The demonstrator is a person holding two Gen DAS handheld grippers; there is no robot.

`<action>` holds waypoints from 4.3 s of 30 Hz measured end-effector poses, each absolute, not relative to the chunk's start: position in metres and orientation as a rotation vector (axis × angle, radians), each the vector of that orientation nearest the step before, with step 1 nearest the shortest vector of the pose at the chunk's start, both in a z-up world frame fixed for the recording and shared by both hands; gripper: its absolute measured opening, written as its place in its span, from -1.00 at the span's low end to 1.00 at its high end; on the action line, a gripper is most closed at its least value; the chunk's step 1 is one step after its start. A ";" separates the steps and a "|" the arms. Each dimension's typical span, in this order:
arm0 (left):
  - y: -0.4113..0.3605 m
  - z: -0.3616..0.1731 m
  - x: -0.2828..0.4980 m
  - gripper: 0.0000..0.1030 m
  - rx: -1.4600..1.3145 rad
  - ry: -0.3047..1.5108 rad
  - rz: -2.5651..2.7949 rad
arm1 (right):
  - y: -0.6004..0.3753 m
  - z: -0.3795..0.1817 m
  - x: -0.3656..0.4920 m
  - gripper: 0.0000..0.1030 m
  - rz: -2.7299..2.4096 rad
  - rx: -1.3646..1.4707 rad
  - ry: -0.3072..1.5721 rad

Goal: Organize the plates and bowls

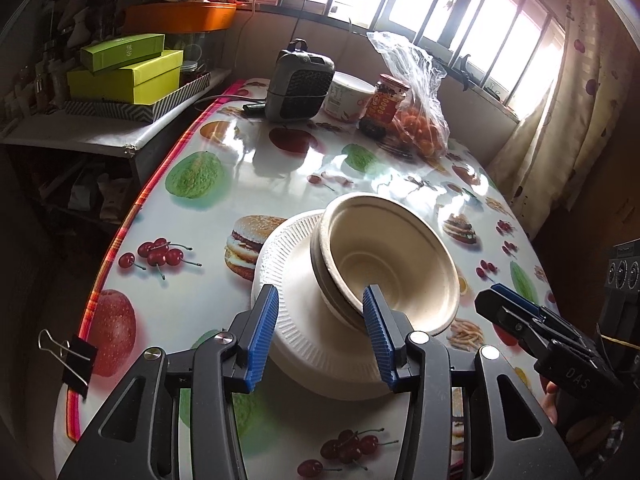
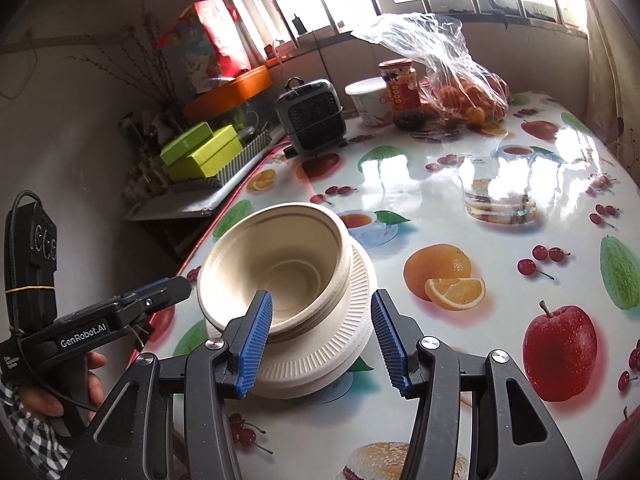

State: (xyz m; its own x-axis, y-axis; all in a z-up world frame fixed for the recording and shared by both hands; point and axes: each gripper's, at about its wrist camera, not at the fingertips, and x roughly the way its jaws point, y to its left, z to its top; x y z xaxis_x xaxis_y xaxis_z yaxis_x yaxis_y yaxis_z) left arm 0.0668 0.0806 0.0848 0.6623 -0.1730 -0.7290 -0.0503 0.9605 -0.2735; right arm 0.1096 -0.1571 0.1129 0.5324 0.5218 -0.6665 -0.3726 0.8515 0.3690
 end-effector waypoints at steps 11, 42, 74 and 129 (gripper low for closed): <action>0.077 0.069 0.033 -0.12 -0.223 0.813 -0.011 | -0.159 0.104 0.077 0.04 0.499 0.105 0.826; 0.048 0.007 0.011 -0.09 -0.115 0.866 0.056 | -0.144 0.047 0.055 0.48 0.395 -0.066 0.912; 0.035 0.003 0.013 0.25 -0.055 0.854 0.067 | -0.143 0.038 0.051 0.91 0.276 -0.101 0.868; 0.036 0.003 0.014 0.27 -0.054 0.853 0.067 | -0.144 0.039 0.049 0.93 0.275 -0.100 0.857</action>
State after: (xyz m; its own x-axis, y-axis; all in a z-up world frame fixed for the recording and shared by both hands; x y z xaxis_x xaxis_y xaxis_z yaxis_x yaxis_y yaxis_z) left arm 0.0136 0.0356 0.0029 0.6556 0.0378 -0.7541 -0.0809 0.9965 -0.0203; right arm 0.0488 -0.1444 0.0387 0.6221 0.1990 -0.7572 -0.2787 0.9601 0.0233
